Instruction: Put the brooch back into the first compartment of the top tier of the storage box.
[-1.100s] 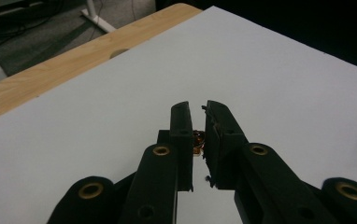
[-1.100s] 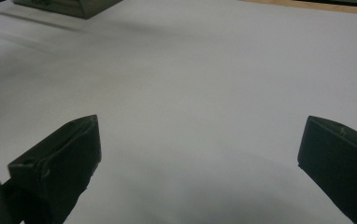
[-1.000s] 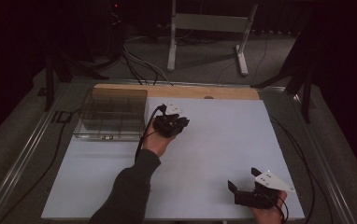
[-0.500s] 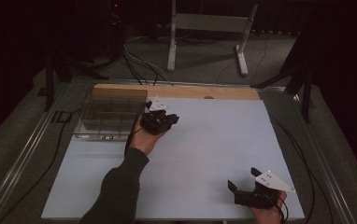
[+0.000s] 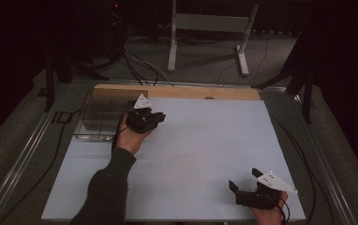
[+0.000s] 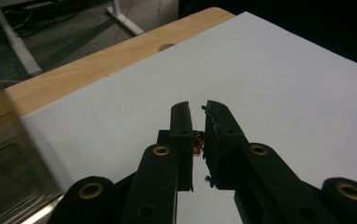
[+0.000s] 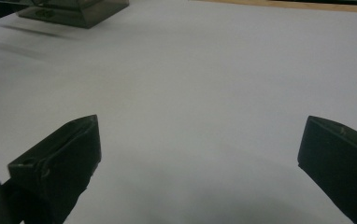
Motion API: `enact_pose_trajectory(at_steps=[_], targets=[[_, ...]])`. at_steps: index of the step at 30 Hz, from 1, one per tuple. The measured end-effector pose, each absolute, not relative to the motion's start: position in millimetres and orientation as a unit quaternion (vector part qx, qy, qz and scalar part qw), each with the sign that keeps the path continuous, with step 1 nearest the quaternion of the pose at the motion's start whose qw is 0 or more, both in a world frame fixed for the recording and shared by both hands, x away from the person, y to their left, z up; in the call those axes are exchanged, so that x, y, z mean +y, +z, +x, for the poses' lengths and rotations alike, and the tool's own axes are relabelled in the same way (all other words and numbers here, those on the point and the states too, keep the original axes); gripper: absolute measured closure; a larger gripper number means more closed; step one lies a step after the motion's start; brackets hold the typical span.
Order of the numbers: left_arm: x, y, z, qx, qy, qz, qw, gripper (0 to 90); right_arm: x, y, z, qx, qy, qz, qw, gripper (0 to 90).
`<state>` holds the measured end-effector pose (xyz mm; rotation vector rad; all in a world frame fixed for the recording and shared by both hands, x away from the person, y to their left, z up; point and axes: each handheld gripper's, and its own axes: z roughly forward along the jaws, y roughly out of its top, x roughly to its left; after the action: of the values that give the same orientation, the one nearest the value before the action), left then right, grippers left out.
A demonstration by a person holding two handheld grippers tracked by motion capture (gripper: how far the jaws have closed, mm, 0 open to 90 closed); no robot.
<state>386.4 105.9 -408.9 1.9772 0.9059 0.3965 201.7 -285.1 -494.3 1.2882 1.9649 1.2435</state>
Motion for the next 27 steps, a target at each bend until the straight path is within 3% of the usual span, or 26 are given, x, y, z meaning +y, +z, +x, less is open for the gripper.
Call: enact_pose_trajectory(at_steps=[27], targets=[[177,-406,389,0.426,0.201,0.767,0.435,82.8,-290,-494,202,0.703,0.467,0.483,0.233,0.0]])
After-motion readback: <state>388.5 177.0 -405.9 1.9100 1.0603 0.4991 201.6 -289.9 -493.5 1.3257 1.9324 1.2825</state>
